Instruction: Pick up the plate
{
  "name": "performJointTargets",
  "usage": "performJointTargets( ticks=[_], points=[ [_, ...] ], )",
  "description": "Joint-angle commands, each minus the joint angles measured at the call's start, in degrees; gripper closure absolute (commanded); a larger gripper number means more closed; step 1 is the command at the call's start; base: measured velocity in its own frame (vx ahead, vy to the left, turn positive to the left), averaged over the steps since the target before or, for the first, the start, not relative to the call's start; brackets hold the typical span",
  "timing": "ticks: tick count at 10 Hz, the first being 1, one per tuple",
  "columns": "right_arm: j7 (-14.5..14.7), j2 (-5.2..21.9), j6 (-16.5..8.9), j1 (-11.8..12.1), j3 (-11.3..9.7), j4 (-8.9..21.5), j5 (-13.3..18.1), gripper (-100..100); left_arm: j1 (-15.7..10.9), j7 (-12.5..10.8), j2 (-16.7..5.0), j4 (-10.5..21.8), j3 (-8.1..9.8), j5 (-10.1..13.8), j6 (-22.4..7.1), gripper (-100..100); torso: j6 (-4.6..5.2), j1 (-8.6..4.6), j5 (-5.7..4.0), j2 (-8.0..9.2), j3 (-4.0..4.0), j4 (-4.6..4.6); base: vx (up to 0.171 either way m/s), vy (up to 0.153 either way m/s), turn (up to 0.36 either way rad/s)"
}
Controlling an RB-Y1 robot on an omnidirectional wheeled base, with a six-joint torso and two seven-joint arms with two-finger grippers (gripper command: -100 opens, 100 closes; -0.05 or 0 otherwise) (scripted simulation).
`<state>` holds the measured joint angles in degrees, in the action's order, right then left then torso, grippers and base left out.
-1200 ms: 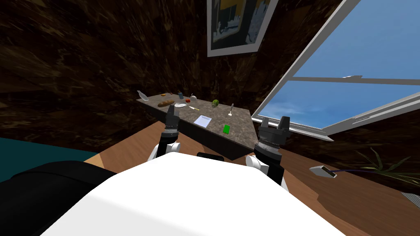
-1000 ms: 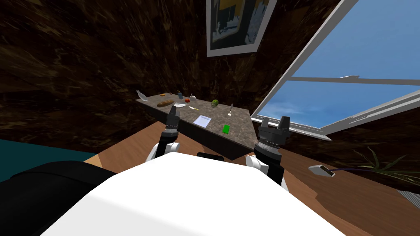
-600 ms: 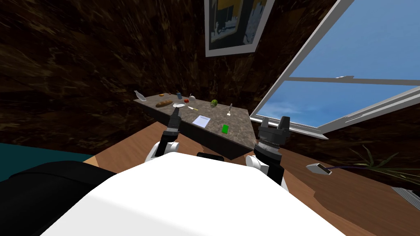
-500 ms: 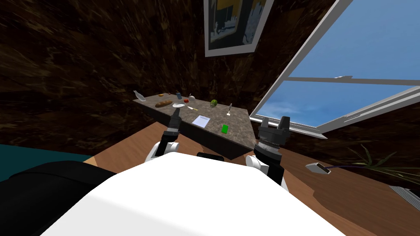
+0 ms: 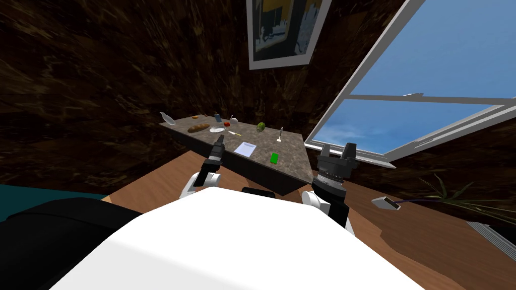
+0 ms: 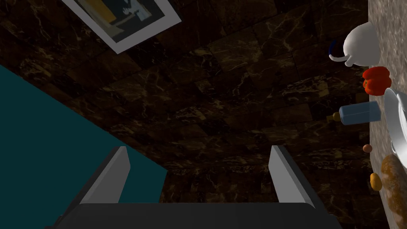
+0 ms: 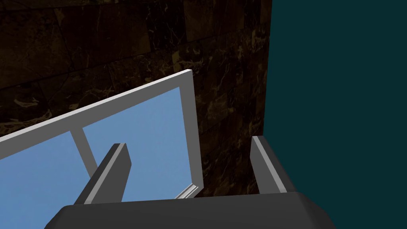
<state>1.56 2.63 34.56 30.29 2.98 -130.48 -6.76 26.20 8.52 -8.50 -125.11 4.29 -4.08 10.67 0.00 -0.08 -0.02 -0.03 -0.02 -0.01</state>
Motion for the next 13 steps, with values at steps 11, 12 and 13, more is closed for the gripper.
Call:
performJointTargets(
  ticks=[11,12,13],
  points=[
    [0.0,0.0,0.0,0.0,0.0,0.0,0.0,0,-2.2,-0.6,0.1,5.3,0.39,0.6,-15.4,-100,-0.01,0.02,0.01,0.01,0.01,0.00,0.007,-0.019,-0.031],
    [0.0,0.0,0.0,0.0,0.0,0.0,0.0,0,-2.5,-0.6,0.0,5.7,0.44,0.6,-16.7,-100,0.00,0.03,0.00,0.01,0.01,0.00,0.007,-0.019,-0.030],
    [0.0,0.0,0.0,0.0,0.0,0.0,0.0,0,-2.7,-0.7,-0.1,6.1,0.49,0.7,-18.0,-100,-0.01,0.02,0.00,0.01,0.00,0.00,0.005,-0.020,-0.032]
  ],
)
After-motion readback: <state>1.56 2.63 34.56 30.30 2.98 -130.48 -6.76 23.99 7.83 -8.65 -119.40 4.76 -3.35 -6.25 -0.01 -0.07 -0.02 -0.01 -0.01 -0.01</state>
